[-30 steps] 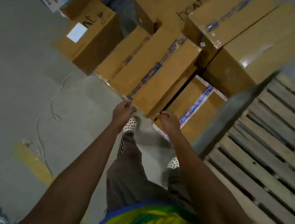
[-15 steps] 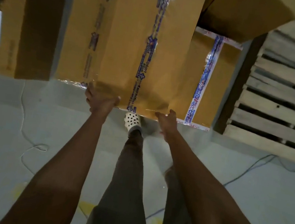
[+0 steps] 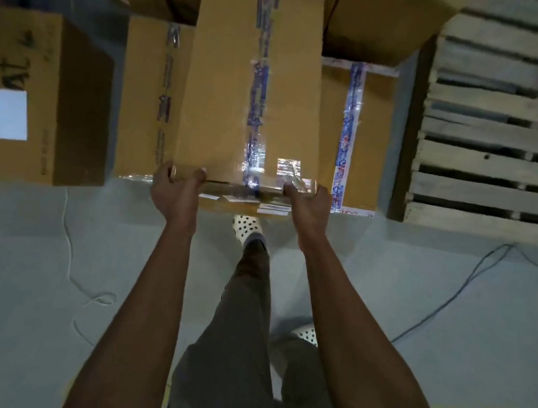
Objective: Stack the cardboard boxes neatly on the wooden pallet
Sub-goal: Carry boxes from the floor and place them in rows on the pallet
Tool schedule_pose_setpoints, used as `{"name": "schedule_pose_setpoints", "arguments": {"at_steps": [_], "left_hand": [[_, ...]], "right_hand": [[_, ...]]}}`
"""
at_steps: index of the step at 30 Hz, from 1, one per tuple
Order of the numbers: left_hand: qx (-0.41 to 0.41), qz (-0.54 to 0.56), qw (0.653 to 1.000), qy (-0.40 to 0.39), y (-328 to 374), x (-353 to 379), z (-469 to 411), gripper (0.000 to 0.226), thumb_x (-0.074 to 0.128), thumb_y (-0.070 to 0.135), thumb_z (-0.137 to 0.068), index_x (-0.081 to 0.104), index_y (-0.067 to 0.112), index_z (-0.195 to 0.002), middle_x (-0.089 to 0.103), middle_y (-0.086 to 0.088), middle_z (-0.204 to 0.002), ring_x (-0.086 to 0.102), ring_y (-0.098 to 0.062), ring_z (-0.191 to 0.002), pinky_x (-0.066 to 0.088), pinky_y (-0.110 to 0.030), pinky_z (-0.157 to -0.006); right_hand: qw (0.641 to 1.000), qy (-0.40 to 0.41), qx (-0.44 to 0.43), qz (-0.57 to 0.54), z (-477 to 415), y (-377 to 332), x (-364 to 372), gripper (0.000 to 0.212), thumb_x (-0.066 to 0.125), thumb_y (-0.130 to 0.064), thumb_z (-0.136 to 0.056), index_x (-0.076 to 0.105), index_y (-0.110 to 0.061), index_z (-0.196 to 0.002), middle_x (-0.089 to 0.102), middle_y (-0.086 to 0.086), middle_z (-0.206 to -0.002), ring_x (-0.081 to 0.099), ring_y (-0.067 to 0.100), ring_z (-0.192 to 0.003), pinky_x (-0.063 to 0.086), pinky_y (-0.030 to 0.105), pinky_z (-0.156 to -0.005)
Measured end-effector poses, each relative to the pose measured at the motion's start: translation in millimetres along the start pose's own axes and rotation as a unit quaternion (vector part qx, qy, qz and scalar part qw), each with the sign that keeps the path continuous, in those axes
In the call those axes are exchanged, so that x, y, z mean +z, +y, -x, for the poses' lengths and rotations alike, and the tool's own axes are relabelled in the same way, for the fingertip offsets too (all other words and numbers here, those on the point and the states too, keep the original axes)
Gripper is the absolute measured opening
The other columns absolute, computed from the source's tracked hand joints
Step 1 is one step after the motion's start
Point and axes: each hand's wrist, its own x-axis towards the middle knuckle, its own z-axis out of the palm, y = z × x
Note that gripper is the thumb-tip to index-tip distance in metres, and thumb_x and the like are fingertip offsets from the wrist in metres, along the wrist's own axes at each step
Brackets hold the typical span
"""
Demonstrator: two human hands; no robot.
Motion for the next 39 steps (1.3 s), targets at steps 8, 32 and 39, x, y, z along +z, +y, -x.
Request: {"name": "schedule_pose_setpoints", "arguments": {"at_steps": [8, 32, 39], "left_hand": [[0.161, 0.047, 0.986, -0.002, 55.1, -29.0, 191.2, 0.044, 0.074, 0.045, -0.074, 0.073, 0.012, -0.103, 0.062, 0.001, -0.112, 0.062, -0.018, -0.100, 0.052, -0.032, -0.090], [0.184, -0.088, 0.950, -0.236, -25.2, 136.0, 599.5, 0.054, 0.068, 0.061, -0.066, 0.068, 0.019, -0.099, 0.070, 0.005, -0.089, 0.069, -0.015, -0.079, 0.061, -0.038, -0.074], [0.198, -0.058, 0.951, -0.232, 21.4, 233.6, 630.0, 0.038, 0.076, 0.058, -0.079, 0.049, 0.032, -0.080, 0.064, 0.004, -0.101, 0.063, -0.013, -0.088, 0.055, -0.035, -0.077]], "right_hand": [[0.986, 0.114, -0.095, -0.080, 96.3, -1.6, -177.1, 0.079, 0.063, -0.079, -0.072, 0.062, -0.013, -0.116, 0.049, 0.002, -0.122, 0.052, 0.027, -0.120, 0.044, 0.051, -0.105], [0.933, 0.350, -0.007, -0.080, 160.8, 201.9, -598.3, 0.079, 0.070, -0.061, -0.080, 0.050, -0.011, -0.138, 0.036, 0.010, -0.145, 0.032, 0.032, -0.136, 0.039, 0.051, -0.103], [0.939, 0.324, 0.001, -0.114, 80.1, 183.6, -648.3, 0.076, 0.069, -0.055, -0.085, 0.049, -0.008, -0.141, 0.034, 0.014, -0.148, 0.032, 0.033, -0.136, 0.037, 0.040, -0.101]]}}
